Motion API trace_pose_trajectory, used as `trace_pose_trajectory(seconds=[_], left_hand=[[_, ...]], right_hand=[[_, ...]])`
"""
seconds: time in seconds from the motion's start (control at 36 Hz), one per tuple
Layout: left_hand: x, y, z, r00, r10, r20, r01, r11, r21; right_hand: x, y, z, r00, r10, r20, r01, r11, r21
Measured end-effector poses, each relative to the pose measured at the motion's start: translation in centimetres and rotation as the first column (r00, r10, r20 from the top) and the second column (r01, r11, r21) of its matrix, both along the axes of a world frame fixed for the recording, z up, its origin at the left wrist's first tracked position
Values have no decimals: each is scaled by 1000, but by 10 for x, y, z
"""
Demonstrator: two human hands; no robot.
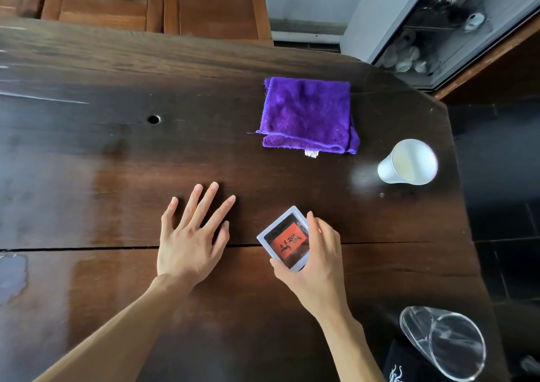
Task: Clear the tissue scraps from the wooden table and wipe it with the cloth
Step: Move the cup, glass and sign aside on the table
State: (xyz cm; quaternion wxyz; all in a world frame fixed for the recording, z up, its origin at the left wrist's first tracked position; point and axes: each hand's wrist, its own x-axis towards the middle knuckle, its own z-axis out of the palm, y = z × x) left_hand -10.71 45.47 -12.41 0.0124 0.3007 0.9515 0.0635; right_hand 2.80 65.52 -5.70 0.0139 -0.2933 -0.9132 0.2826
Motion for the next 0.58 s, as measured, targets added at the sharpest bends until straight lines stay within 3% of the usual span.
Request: trace_pose_trajectory(seconds=[0.28,0.58], left_hand=[[0,1,6,1000,10,20,-10,1000,12],[0,0,3,1000,7,11,-8,1000,4]], right_hand=[[13,48,-2,923,-377,-73,378,926,-3],[18,72,-7,873,-479,-90,485,872,66]])
